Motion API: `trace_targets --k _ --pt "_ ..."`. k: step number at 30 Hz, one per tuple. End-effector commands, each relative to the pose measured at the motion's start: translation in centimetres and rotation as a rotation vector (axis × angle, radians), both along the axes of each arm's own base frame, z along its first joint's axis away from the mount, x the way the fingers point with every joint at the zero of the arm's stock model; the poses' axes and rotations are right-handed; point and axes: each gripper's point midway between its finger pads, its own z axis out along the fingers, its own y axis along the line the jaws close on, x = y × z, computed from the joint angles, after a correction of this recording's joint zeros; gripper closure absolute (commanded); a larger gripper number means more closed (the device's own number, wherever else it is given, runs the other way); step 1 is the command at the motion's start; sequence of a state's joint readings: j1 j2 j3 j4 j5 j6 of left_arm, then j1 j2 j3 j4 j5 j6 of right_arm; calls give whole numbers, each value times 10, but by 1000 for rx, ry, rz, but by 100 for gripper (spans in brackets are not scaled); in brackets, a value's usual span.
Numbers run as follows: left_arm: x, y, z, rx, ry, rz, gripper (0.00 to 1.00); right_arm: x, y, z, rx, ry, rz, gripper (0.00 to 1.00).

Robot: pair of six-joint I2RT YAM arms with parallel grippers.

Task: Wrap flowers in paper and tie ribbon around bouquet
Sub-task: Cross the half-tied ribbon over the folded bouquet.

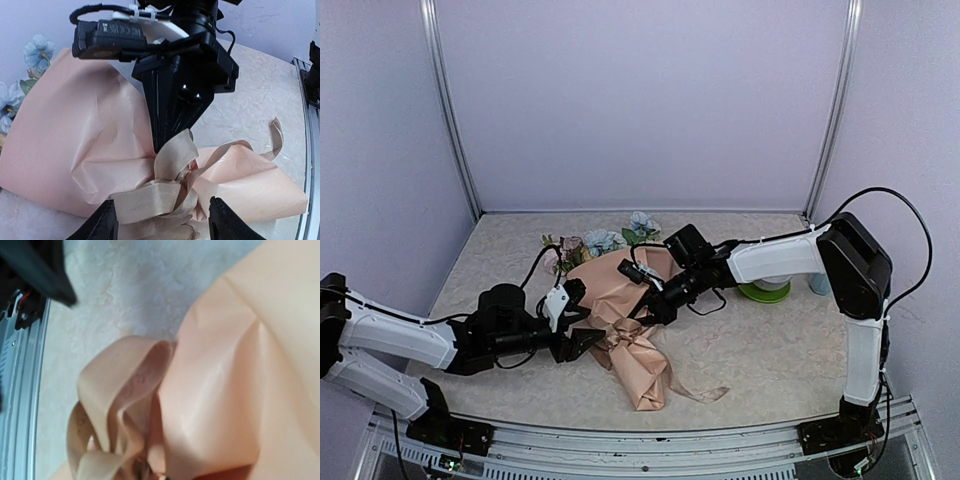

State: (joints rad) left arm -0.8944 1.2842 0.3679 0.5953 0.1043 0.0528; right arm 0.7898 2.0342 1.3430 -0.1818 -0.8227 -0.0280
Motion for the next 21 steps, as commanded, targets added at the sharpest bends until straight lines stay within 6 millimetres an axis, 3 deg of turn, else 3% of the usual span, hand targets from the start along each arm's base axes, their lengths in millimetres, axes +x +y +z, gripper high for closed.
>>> trace_targets --k 1,9,15,21 --pt "-11 3 -25 52 92 -28 38 -3 0 17 51 -18 23 100" --pt "5 -11 -9 228 -219 6 36 -9 3 12 64 4 93 94" --pt "24 -20 -31 389 -245 18 35 -8 8 5 49 7 134 89" --pt "19 -30 -39 400 -233 -30 37 -10 6 0 23 7 166 89"
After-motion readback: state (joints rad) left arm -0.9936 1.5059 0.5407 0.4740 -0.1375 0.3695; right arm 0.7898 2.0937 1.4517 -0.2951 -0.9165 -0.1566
